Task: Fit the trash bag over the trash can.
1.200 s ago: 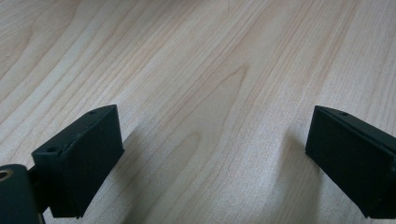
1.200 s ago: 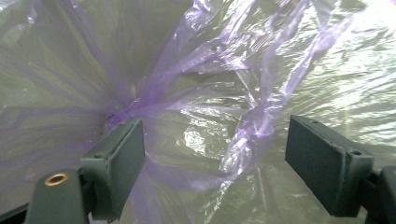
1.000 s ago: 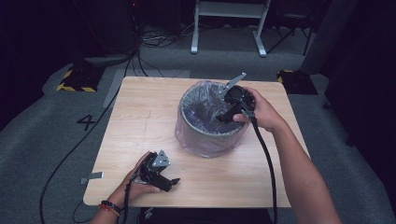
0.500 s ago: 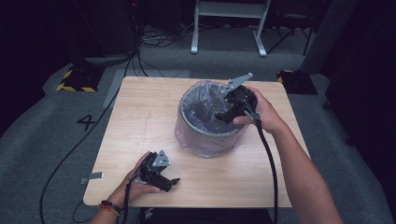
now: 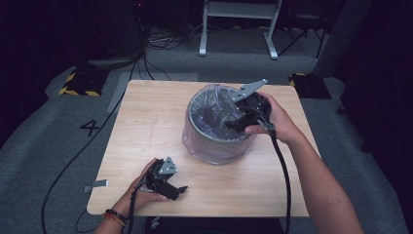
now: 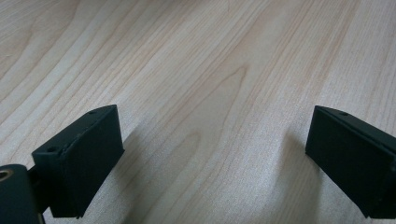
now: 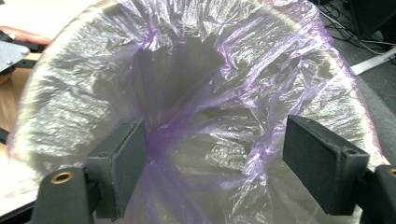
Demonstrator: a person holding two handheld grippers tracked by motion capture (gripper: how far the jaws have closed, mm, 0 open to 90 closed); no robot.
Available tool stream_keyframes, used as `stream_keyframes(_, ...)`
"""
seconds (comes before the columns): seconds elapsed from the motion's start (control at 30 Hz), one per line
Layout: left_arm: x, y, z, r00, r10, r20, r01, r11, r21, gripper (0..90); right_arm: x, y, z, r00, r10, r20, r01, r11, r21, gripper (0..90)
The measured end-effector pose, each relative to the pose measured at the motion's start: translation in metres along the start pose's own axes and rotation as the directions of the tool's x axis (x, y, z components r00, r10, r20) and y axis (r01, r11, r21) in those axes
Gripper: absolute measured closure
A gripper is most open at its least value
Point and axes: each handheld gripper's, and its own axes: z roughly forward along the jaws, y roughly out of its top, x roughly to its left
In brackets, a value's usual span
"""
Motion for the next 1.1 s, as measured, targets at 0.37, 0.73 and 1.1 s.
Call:
stream_keyframes(0.37,0.000,0.000,0.000,1.0000,0.001,-0.001,-0.001,1.0000,0.000,3.8,0.011,-0.005,-0.019,0.9998,-0.018,0.003,0.018,0.9994,-0.028,21.1)
stream_keyframes(0.73,0.000,0.000,0.000,1.0000,0.000,-0.001,0.000,1.0000,0.000,3.8,0.022,-0.019,-0.029,0.9989,-0.046,0.012,0.046,0.9985,-0.031,20.7)
stream_keyframes(1.1,0.000,0.000,0.000,1.0000,0.000,0.000,0.000,1.0000,0.000,3.7,0.025,-0.038,-0.038,0.9981,-0.048,0.039,0.049,0.9978,-0.044,20.3)
